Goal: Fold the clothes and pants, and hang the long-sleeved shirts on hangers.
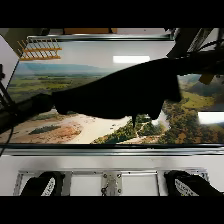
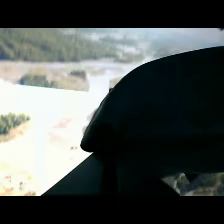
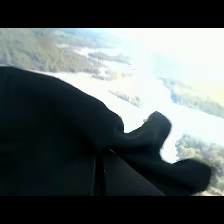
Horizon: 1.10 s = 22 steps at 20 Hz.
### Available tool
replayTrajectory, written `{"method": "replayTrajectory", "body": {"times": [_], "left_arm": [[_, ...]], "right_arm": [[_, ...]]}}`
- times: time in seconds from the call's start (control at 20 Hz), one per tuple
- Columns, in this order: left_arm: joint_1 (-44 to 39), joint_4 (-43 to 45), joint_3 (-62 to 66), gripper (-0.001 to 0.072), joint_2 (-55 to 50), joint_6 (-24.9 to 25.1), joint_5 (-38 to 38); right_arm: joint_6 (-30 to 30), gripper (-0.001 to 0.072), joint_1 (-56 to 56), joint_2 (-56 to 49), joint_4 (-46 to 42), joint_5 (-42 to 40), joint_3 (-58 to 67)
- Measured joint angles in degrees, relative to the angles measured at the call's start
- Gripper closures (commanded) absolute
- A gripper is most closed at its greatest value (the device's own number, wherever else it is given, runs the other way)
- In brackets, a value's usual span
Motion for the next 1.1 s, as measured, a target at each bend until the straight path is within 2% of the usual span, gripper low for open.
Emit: {"method": "replayTrajectory", "body": {"times": [0.05, 0.1, 0.15, 0.2, 0.25, 0.3, 0.45, 0.6, 0.65, 0.7, 0.75, 0.9, 1.1], "left_arm": [[0.1, -0.2, -2.4, 0.0699, 0.3, 0.0, -0.3], [0.2, -0.2, -4.6, 0.0699, 0.5, 0.0, -0.4], [0.2, -0.2, -6.9, 0.0699, 0.7, 0.0, -0.4], [0.3, -0.2, -9.0, 0.0699, 0.8, 0.0, -0.1], [0.3, -0.2, -10.8, 0.0699, 0.9, 0.0, 0.6], [0.3, -0.2, -12.3, 0.0699, 0.9, 0.0, 1.6], [0.3, 0.0, -15.9, 0.0699, 1.0, 0.0, 4.7], [0.3, 1.8, -17.3, 0.0699, 1.0, 0.0, 6.0], [0.3, 2.7, -17.6, 0.0699, 1.0, 0.0, 6.2], [0.3, 3.6, -17.7, 0.0699, 1.0, 0.0, 6.4], [0.3, 4.2, -17.9, 0.0699, 1.0, 0.0, 6.4], [0.3, 5.3, -18.1, 0.0699, 1.0, 0.0, 6.4], [0.3, 5.9, -18.1, 0.0699, 1.0, 0.1, 6.6]], "right_arm": [[0.0, 0.0687, 0.1, -2.1, 0.0, -1.6, -0.9], [0.2, 0.0554, 0.2, -4.4, 0.0, -3.4, -1.6], [0.5, 0.0249, 0.2, -7.1, -0.1, -6.1, -2.0], [1.0, 0.0113, 0.2, -9.6, -0.2, -8.4, -2.3], [1.7, 0.0157, 0.2, -12.0, -0.2, -10.4, -2.5], [2.3, 0.0243, 0.1, -13.9, -0.2, -12.2, -2.7], [3.0, 0.0243, -1.4, -16.1, -0.5, -12.7, -3.2], [1.8, 0.024, -4.3, -13.8, -2.4, -7.8, -7.8], [1.6, 0.0213, -5.3, -12.3, -2.8, -6.4, -10.8], [1.3, 0.0013, -6.3, -10.6, -3.1, -5.1, -15.0], [1.0, -0.0008, -7.0, -9.0, -3.0, -4.4, -19.4], [-1.4, -0.0008, -7.9, -5.0, 1.3, -3.8, -34.8], [-4.4, -0.0008, -6.1, -4.0, 9.0, -9.4, -50.3]]}}
